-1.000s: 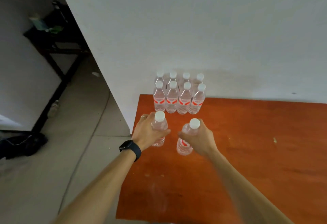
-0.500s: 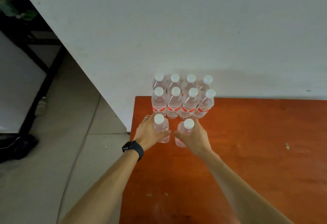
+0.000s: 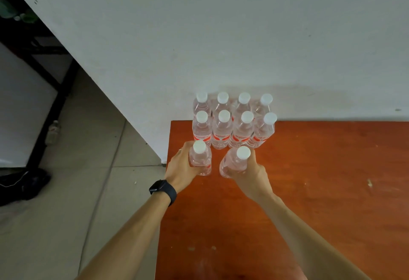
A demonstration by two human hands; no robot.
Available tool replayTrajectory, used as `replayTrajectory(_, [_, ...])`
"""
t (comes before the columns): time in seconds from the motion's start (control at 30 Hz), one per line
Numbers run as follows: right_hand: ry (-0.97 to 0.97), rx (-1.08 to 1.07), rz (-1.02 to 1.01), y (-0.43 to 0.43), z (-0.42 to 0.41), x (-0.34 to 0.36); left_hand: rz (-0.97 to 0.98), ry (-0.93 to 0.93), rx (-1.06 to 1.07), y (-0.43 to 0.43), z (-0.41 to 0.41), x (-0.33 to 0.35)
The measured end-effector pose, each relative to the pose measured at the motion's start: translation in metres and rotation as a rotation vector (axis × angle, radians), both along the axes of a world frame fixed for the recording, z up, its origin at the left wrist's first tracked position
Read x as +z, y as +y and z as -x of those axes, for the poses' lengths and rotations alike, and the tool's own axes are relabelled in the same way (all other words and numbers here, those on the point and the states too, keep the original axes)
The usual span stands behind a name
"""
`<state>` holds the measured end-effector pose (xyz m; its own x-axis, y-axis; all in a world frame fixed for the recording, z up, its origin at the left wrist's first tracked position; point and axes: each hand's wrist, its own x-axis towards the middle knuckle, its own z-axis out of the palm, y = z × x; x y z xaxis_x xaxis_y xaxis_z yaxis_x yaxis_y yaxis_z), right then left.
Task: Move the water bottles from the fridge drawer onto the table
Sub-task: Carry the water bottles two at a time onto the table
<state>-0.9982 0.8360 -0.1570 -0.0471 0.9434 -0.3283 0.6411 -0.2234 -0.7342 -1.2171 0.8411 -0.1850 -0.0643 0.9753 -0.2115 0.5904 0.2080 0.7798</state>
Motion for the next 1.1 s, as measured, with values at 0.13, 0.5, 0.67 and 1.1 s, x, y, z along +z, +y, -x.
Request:
replayTrajectory(0.13, [-0.009,0.049,-0.067,0.015,0.019,0.004,-0.008,0.054,0.001,0.011,0.000,0.004])
replayTrajectory(0.5, [-0.039,0.010,-0.112,0.029,0.037,0.003,-0.036,-0.002,0.034,0.022,-0.005,0.000])
replayTrajectory(0.67, [-0.026,0.004,-0.117,0.028,0.037,0.001,-0.019,-0.049,0.064,0.025,-0.006,-0.003])
replayTrajectory(1.1, [-0.091,0.070,-0.115,0.025,0.031,-0.002,0.016,-0.007,0.020,0.023,0.001,-0.002])
